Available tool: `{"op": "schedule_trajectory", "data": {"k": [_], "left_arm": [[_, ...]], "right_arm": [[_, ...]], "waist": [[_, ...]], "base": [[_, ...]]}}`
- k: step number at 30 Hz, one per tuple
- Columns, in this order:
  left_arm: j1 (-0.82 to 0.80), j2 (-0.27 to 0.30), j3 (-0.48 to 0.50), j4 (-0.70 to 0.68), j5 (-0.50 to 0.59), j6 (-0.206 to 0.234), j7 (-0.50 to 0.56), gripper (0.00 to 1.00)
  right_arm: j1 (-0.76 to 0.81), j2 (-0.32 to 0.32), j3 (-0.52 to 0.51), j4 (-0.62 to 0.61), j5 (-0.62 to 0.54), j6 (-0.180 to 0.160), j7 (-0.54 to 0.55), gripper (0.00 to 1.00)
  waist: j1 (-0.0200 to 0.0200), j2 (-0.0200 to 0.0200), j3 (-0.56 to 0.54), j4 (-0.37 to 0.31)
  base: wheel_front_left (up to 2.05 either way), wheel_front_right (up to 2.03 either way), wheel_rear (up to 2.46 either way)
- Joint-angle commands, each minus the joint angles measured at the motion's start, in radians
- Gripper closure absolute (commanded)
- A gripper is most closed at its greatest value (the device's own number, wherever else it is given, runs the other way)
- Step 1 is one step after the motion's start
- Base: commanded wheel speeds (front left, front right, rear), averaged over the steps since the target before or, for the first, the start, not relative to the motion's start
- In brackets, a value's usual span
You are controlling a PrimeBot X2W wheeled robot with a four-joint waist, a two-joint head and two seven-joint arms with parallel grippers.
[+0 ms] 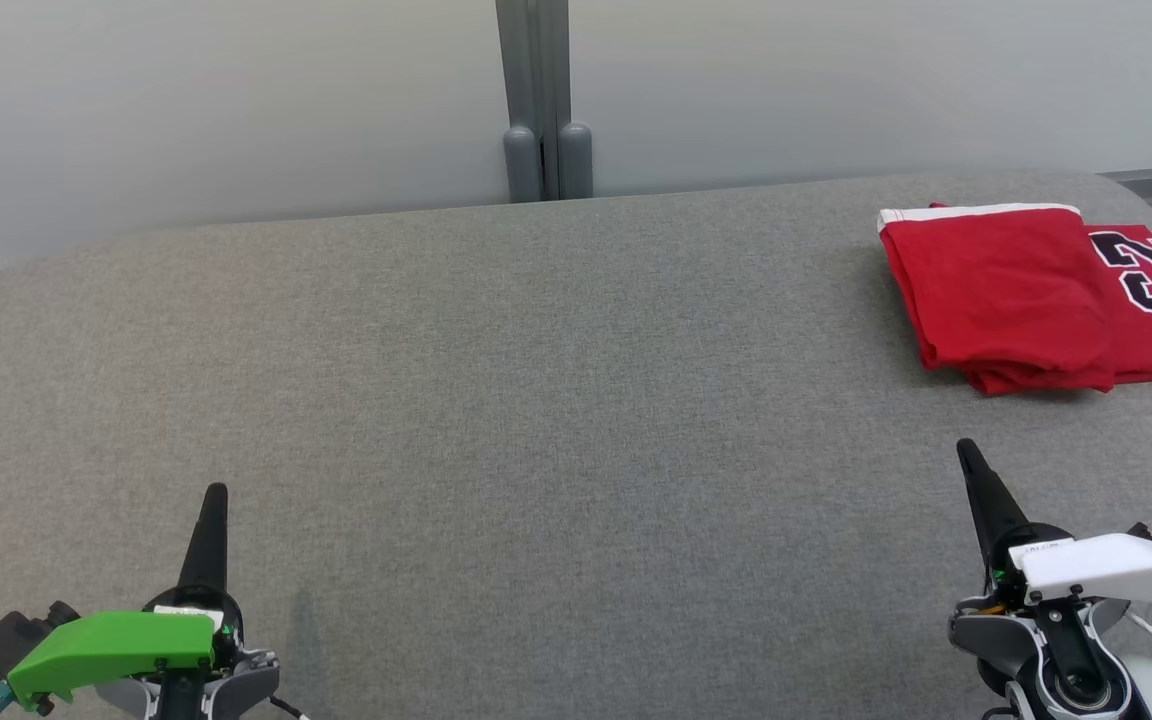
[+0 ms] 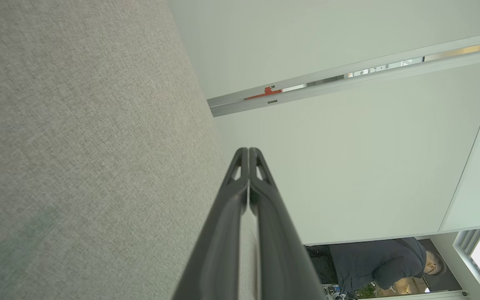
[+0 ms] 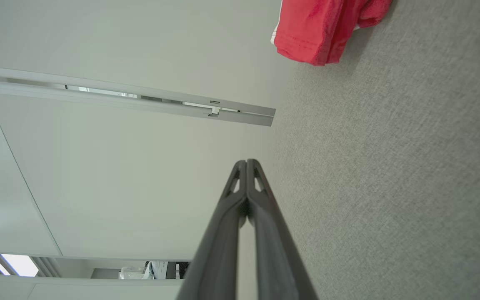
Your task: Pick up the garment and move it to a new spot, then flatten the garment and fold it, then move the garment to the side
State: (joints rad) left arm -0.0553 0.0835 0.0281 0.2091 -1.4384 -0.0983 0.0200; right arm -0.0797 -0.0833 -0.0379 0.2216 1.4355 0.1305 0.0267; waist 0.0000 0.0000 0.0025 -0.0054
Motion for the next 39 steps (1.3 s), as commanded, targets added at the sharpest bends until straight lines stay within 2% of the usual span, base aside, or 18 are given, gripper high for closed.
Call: {"op": "schedule_trajectory", "data": {"k": [1,28,39], "left_arm": [[-0.024,0.006,0.006,0.001,-0.026,-0.01,0.006,1.0],[-0.059,-0.001,0.046,0.036,-0.213,-0.036,0.061,1.0],[-0.058,-0.005,0.051,0.036,-0.206,-0.036,0.066,1.0]], "right_arm": [[-0.017,0.0,-0.006,0.0,0.024,0.001,0.009,1.0],[-0.031,0.01,-0.046,0.023,0.207,0.0,0.064,1.0],[-0.029,0.013,-0.05,0.023,0.201,0.0,0.067,1.0]], "waist": [[0.0,0.0,0.0,0.0],[0.0,0.0,0.001,0.005],[0.0,0.0,0.001,0.005]], "base": [[0.0,0.0,0.0],[0.0,0.0,0.0],[0.0,0.0,0.0]]}}
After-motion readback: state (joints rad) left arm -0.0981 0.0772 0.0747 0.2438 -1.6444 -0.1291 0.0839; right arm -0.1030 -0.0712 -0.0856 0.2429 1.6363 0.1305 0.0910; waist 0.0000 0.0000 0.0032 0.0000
